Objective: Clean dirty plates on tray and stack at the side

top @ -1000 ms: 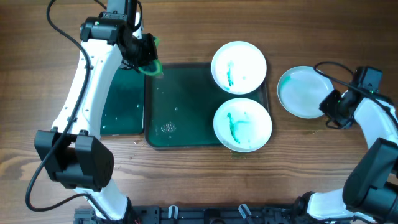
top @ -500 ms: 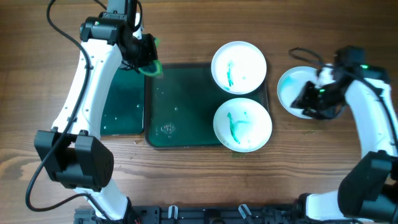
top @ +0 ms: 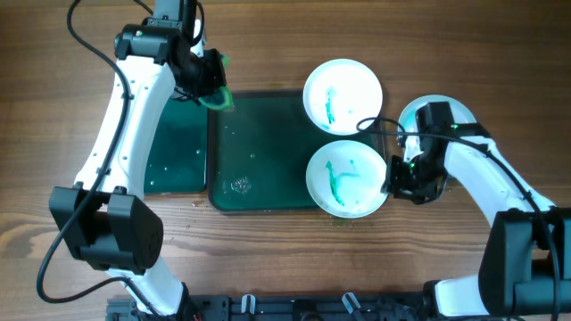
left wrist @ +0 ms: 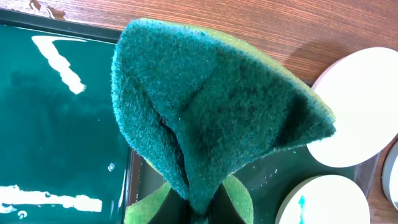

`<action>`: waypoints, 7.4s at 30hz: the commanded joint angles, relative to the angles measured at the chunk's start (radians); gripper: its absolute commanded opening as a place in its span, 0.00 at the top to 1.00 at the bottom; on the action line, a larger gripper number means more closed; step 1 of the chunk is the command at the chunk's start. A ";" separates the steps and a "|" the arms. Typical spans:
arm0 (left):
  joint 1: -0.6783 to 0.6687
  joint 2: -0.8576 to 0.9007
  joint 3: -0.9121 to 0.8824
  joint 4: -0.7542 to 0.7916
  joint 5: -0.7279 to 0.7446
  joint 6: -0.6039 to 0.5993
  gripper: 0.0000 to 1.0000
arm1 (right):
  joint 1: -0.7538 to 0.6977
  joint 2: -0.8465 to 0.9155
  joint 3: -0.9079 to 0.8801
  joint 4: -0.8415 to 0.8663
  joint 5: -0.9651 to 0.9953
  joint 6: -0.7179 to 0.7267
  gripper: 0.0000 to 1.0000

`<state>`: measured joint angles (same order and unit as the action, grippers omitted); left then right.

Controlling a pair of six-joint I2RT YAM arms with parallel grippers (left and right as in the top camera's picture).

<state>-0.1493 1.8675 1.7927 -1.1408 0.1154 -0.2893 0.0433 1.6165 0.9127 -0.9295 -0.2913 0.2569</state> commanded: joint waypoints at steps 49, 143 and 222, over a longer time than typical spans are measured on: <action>-0.073 0.026 0.005 -0.010 0.015 0.016 0.96 | 0.422 0.244 0.166 0.541 0.115 0.425 0.83; -0.258 0.192 -0.448 0.226 -0.184 -0.152 0.96 | 0.422 0.291 0.166 0.547 0.055 0.449 0.96; -0.091 0.188 0.014 -0.048 -0.026 -0.006 0.96 | 0.869 -0.282 0.187 0.288 1.552 -0.122 0.96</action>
<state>-0.2363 2.0533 1.7908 -1.1927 0.0769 -0.3077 0.8642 1.3495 1.0771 -0.6785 0.9798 0.2707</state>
